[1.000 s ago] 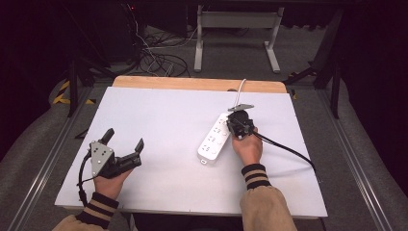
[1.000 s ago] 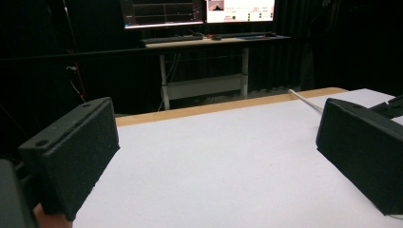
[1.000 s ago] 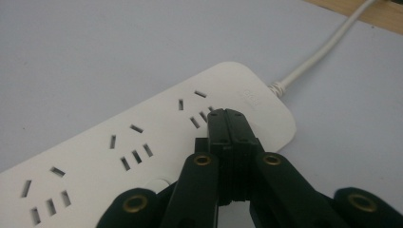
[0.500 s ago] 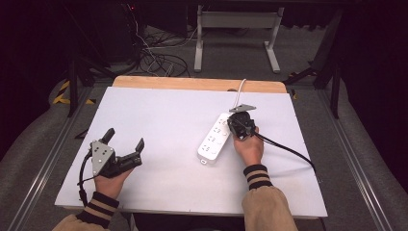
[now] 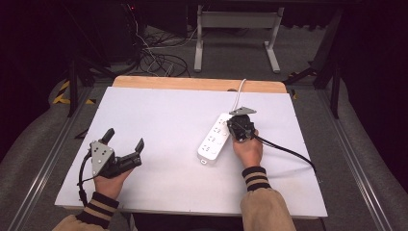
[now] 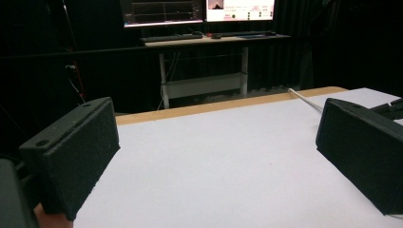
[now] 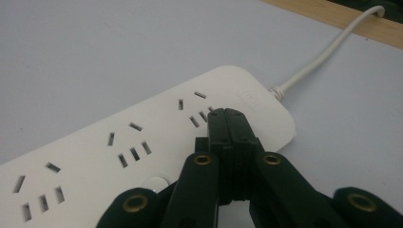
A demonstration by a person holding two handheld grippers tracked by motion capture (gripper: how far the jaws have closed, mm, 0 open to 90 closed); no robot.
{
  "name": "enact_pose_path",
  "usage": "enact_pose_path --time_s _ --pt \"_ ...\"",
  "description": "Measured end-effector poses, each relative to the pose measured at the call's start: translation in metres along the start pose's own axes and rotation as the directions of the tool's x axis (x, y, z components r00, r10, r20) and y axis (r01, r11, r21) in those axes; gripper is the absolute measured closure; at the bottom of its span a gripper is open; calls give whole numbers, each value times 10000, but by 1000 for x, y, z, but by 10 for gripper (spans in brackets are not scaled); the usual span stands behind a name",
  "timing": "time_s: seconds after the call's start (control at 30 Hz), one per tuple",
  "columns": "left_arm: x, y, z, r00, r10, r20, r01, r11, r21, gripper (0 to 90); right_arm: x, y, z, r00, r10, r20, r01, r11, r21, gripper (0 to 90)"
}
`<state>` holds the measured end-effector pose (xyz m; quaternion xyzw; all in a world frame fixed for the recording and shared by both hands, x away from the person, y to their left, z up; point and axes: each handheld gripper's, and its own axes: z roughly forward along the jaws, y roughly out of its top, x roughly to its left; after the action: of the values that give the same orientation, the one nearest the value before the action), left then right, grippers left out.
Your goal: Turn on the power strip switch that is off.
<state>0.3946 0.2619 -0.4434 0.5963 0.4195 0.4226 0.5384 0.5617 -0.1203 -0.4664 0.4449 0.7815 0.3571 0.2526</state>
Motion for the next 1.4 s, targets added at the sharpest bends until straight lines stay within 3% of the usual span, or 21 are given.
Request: enact_pose_path --time_s 0.33,1.4 --pt "1 0 -1 10000 -16 6 16 10000 15 11 -1 -1 0 9998 172 -47 -172 9999 -15 900" --pt "0 0 0 10000 12 34 -13 9999 115 14 0 -2 0 10000 27 31 -27 10000 -88 900"
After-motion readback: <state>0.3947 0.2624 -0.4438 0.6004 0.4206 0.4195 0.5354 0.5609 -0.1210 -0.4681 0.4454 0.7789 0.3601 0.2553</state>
